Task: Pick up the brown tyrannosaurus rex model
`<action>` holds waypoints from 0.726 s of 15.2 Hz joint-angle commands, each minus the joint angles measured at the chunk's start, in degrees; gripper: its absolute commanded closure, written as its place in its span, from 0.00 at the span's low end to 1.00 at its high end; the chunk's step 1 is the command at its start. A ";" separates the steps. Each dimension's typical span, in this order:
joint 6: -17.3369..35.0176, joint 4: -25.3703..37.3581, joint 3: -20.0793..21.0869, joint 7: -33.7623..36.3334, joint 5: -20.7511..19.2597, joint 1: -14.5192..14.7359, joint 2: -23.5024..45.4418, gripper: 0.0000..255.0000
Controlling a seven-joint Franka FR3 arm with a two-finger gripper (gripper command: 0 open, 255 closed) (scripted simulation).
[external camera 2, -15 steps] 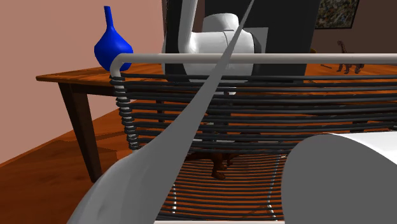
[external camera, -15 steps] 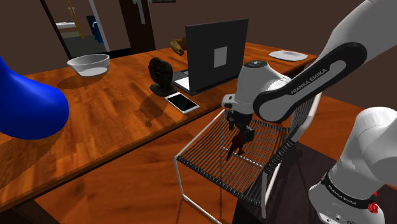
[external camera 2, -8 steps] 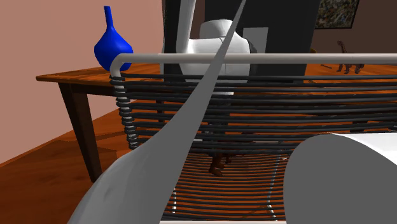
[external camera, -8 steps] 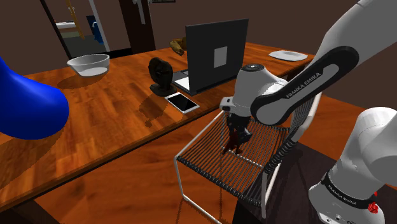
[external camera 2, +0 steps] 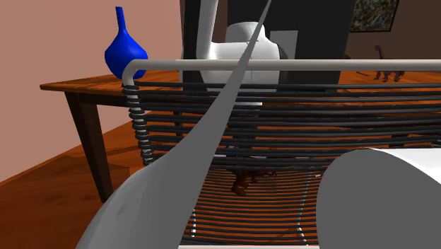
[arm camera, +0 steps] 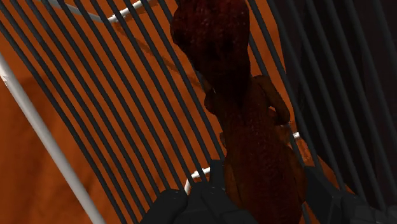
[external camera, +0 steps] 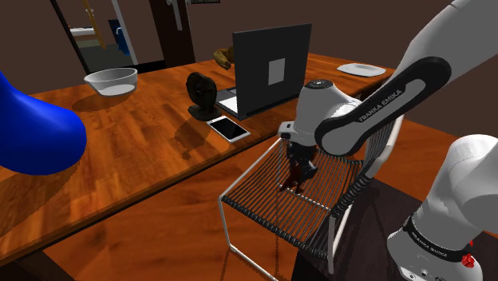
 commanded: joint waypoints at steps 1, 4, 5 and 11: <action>-1.51 -1.13 1.05 -0.81 -3.60 -0.33 -1.84 1.00; -4.61 -0.47 1.93 -1.71 -2.53 -1.00 -4.33 1.00; -5.64 -0.22 1.91 -1.88 -2.35 -0.94 -5.11 1.00; -11.73 1.64 1.68 -2.68 -1.59 -0.54 -9.36 1.00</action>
